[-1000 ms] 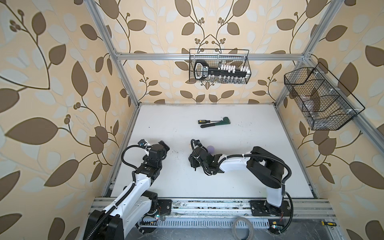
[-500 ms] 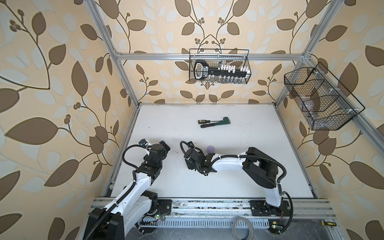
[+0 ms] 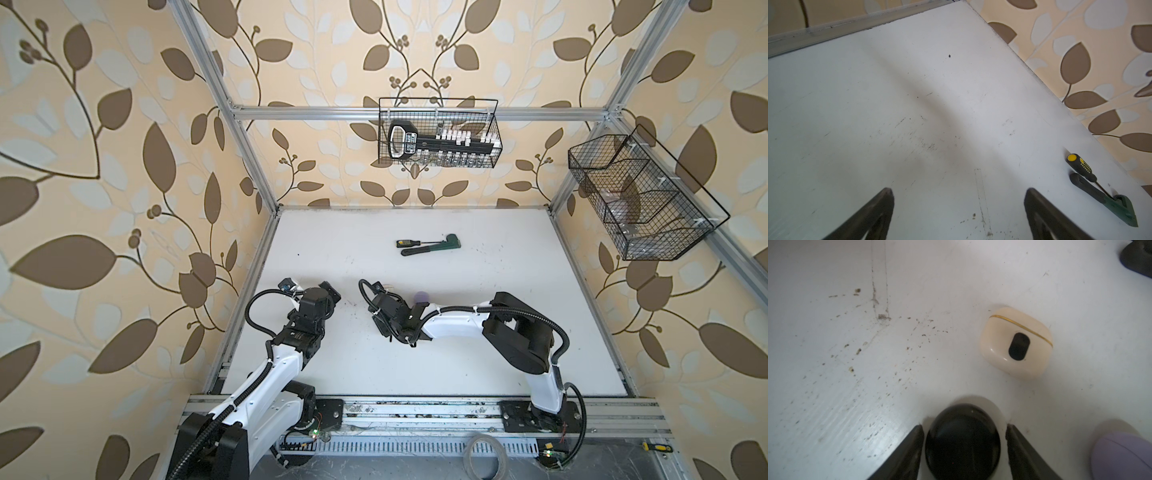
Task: Insert the wireless bluetooth earbuds into the charging case
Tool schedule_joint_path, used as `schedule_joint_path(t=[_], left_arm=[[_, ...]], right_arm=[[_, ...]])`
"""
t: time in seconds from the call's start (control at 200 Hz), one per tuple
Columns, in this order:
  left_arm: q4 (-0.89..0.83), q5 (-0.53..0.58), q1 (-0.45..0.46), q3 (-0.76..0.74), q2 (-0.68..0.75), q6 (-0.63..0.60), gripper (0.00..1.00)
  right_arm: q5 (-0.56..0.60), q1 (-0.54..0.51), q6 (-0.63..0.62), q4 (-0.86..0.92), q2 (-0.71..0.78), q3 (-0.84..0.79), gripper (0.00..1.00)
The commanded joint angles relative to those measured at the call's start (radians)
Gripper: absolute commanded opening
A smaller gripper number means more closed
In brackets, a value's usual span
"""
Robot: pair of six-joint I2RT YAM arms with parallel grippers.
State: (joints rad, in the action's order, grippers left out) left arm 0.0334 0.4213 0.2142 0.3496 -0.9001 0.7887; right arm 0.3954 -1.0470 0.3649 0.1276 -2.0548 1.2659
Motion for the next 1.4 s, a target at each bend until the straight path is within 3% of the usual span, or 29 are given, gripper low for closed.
schedule_joint_path(t=[0.0,0.15,0.55,0.76,1.045,1.2,1.395], left_arm=[[0.028,0.008,-0.012,0.005,-0.003,-0.007,0.99],[0.028,0.007,-0.012,0.005,-0.005,-0.008,0.99],[0.043,-0.049,-0.012,0.012,0.002,-0.037,0.95],[0.133,-0.291,-0.010,0.007,0.041,-0.135,0.84],[0.454,-0.668,0.004,-0.051,0.023,-0.216,0.73],[0.570,-0.795,0.065,-0.051,-0.003,-0.256,0.71],[0.613,-0.906,0.189,0.002,-0.106,-0.335,0.69]], right_arm=[[-0.039,0.011,-0.047,0.051,-0.025,-0.020,0.59],[-0.057,0.019,-0.049,0.037,-0.018,-0.051,0.49],[-0.139,0.033,-0.059,-0.042,0.082,-0.133,0.35],[-0.105,0.053,-0.155,-0.156,0.285,-0.260,0.34],[-0.066,0.118,-0.375,-0.332,0.607,-0.461,0.30],[-0.050,0.112,-0.518,-0.546,0.785,-0.677,0.29],[-0.031,0.105,-0.568,-0.783,0.992,-0.970,0.28]])
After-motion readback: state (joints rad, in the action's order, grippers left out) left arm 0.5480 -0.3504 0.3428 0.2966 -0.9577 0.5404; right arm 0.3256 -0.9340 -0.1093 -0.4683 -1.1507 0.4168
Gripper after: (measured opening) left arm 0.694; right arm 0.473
